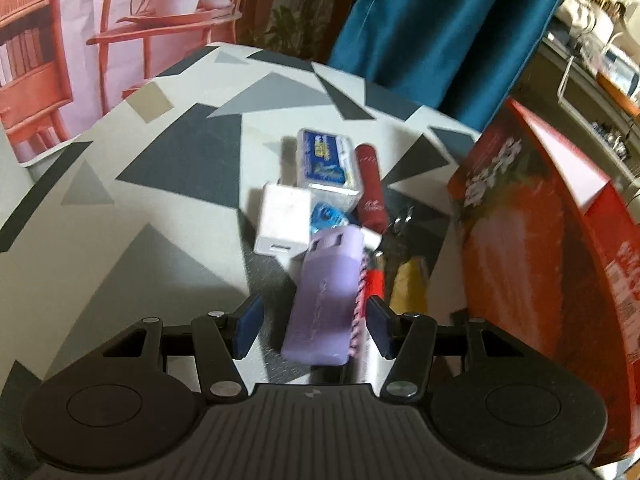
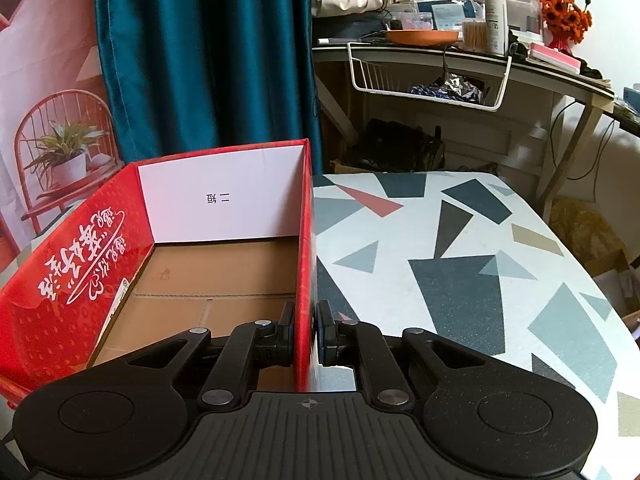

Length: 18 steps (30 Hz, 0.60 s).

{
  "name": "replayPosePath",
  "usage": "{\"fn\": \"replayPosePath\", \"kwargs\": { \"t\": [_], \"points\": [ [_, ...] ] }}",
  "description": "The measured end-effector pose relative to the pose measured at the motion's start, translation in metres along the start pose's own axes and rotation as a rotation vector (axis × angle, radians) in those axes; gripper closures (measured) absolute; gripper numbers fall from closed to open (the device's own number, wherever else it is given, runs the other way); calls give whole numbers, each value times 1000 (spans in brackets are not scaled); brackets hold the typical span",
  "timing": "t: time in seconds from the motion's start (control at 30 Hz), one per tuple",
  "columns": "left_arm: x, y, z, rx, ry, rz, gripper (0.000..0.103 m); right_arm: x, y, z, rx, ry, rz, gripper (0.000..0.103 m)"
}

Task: Organize rigid objects
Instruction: 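Move the left tool toward the item cluster beside the red box, then position the left gripper around the purple power bank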

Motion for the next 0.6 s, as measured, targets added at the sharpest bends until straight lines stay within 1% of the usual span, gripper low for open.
{"fn": "replayPosePath", "kwargs": {
  "t": [0.03, 0.1, 0.23, 0.3, 0.43, 0.5, 0.57, 0.6],
  "points": [
    [-3, 0, 2, -3, 9, -1, 51, 0, 0, 0, 0, 0, 1, 94],
    [-8, -1, 4, -17, 42, 0, 57, 0, 0, 0, -1, 2, 2, 94],
    [-10, 4, 8, -5, 11, -48, 57, 0, 0, 0, -1, 0, 1, 94],
    [-12, 6, 9, -11, 13, -63, 56, 0, -1, 0, -2, 2, 2, 94],
    [-18, 9, 11, -38, 34, -72, 53, 0, 0, 1, -1, 2, 2, 93],
    [-21, 8, 13, -60, 42, -92, 51, 1, -1, 1, -6, 1, 1, 93],
    [-23, 9, 14, -60, 36, -115, 45, 1, -2, 1, -9, -2, 0, 93],
    [-24, 8, 14, -66, 30, -142, 41, 1, -2, 1, -9, -2, -1, 93]
  ]
}}
Point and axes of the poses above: each gripper's, at about its wrist camera, not at the fingertips, and y roughly against the way its jaws point, x to its right, z to its underside, the point moved 3 cm from there along -y, roughly the way its jaws point
